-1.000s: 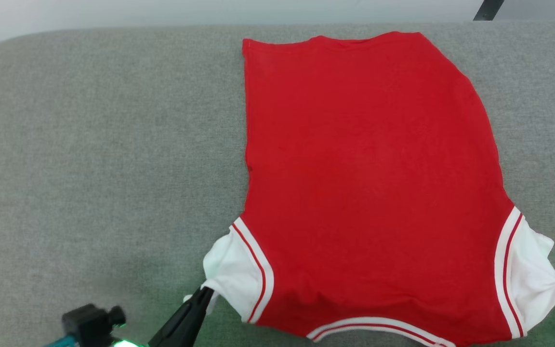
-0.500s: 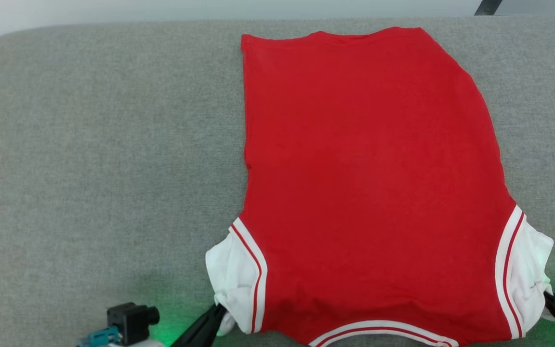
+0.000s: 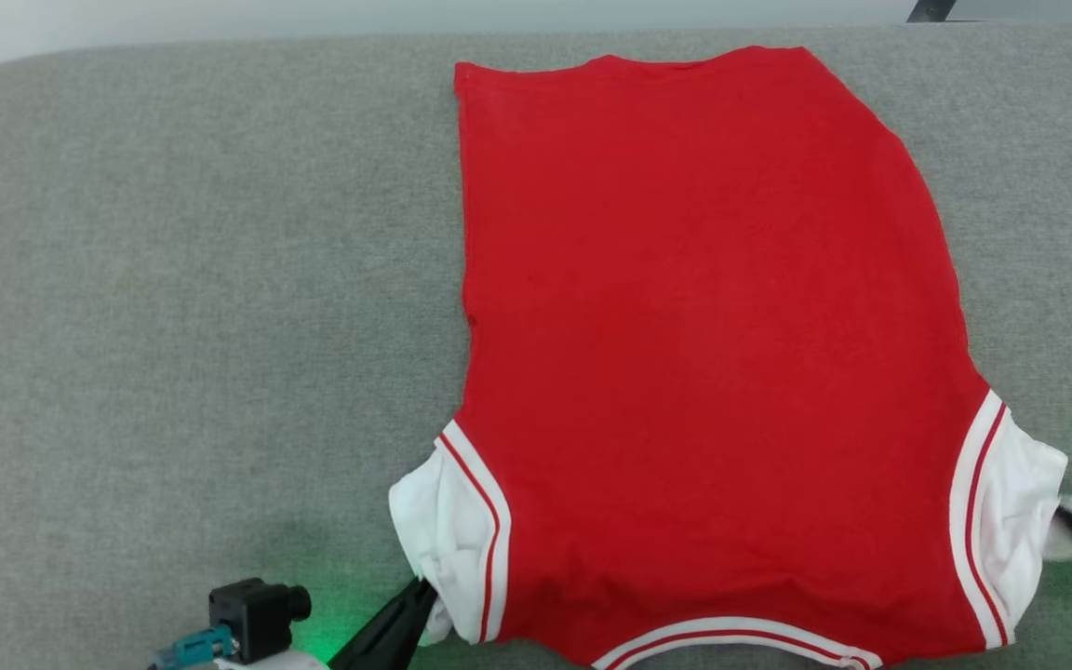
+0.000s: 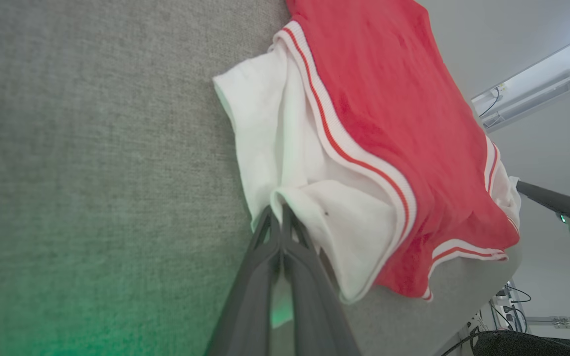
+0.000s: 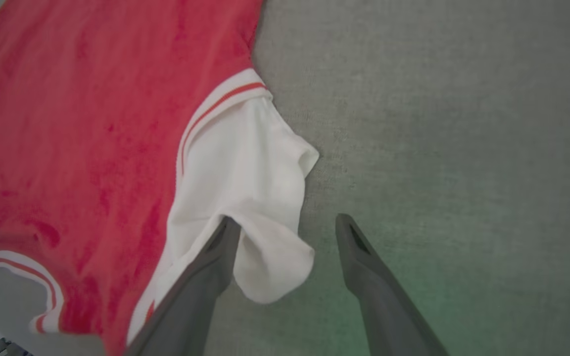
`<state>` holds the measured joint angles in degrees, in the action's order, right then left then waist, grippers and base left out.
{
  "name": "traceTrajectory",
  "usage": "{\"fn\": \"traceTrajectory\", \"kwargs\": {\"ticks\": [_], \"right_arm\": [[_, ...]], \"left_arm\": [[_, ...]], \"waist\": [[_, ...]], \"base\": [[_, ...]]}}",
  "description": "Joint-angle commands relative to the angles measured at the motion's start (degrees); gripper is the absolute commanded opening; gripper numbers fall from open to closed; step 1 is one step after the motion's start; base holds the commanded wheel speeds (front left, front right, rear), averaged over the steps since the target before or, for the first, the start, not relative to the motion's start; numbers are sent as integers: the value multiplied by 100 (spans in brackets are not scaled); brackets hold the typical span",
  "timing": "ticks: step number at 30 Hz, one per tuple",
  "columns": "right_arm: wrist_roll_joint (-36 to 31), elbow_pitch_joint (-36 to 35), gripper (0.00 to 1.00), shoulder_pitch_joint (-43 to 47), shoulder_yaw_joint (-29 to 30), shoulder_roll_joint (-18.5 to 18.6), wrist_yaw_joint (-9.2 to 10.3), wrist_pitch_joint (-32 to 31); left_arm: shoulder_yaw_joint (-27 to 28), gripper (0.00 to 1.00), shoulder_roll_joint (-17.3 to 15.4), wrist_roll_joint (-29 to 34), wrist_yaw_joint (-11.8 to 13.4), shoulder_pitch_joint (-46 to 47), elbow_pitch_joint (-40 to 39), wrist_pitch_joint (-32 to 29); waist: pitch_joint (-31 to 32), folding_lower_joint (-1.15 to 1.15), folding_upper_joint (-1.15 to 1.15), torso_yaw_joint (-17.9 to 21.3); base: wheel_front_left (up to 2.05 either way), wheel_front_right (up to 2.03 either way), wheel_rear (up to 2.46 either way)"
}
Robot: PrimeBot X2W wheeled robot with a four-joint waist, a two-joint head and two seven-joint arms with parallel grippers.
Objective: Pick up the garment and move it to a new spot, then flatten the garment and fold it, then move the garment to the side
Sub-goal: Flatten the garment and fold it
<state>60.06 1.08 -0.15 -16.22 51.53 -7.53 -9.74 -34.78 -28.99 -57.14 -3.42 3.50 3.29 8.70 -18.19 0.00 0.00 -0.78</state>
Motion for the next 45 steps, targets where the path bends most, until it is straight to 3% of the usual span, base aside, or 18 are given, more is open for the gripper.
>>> {"fn": "traceTrajectory", "kwargs": {"ticks": [1,6,10,14,17,18,22,27,33,39,40,42,45], "right_arm": [[101,-181,100,72,292,74,8,-93],[399,-754,100,116,1437,280,7,-834],[199,-858,100,-557,1808,288,7,-1624],[137,-534,100,-1877,1541,-186,7,-2505],[-317,21,100,-3063,1176,-553,7,-3128],[-317,21,100,-3063,1176,-553,7,-3128],[-1132,928,100,-4549,777,-991,7,-3744],[-2078,2234,100,-5947,407,-1402,7,-4047],[-2803,3379,100,-6797,132,-1715,7,-4087],[-2807,3998,100,-6917,-140,-1906,7,-4181],[-2766,4044,61,-6919,-204,-1920,3,-4198],[-2663,4082,0,-6888,-307,-1953,2,-4132],[-2552,4109,0,-6879,-332,-1895,3,-3857]], "left_arm": [[3,0,3,43,34,23,-41,21],[-82,0,52,162,77,138,-291,-36],[-198,0,127,270,56,329,-430,-119],[-332,0,259,390,-8,605,-470,-193],[-440,0,382,500,-65,813,-446,-203],[-440,0,382,500,-65,813,-446,-203],[-575,0,562,595,-138,1027,-394,-172],[-743,0,754,571,-275,1290,-202,-147],[-887,0,879,485,-358,1553,61,-26],[-1006,0,887,403,-368,1702,312,79],[-1022,0,884,386,-373,1734,337,90],[-1042,0,876,355,-379,1797,381,129],[-1051,0,854,303,-382,1896,466,212]], "waist": [[-7,0,0,-28],[-98,0,0,-195],[-317,0,0,-414],[-578,0,0,-690],[-772,0,0,-901],[-772,0,0,-901],[-1049,0,0,-1160],[-1353,0,0,-1435],[-1616,0,0,-1590],[-1682,0,0,-1584],[-1677,0,0,-1575],[-1647,0,0,-1554],[-1537,0,0,-1524]], "base": [[0,0,0],[0,0,0],[0,0,0],[0,0,0],[0,0,0],[0,0,0],[0,0,0],[0,0,0],[0,0,0],[0,0,0],[0,0,0],[0,0,0],[0,0,0]]}}
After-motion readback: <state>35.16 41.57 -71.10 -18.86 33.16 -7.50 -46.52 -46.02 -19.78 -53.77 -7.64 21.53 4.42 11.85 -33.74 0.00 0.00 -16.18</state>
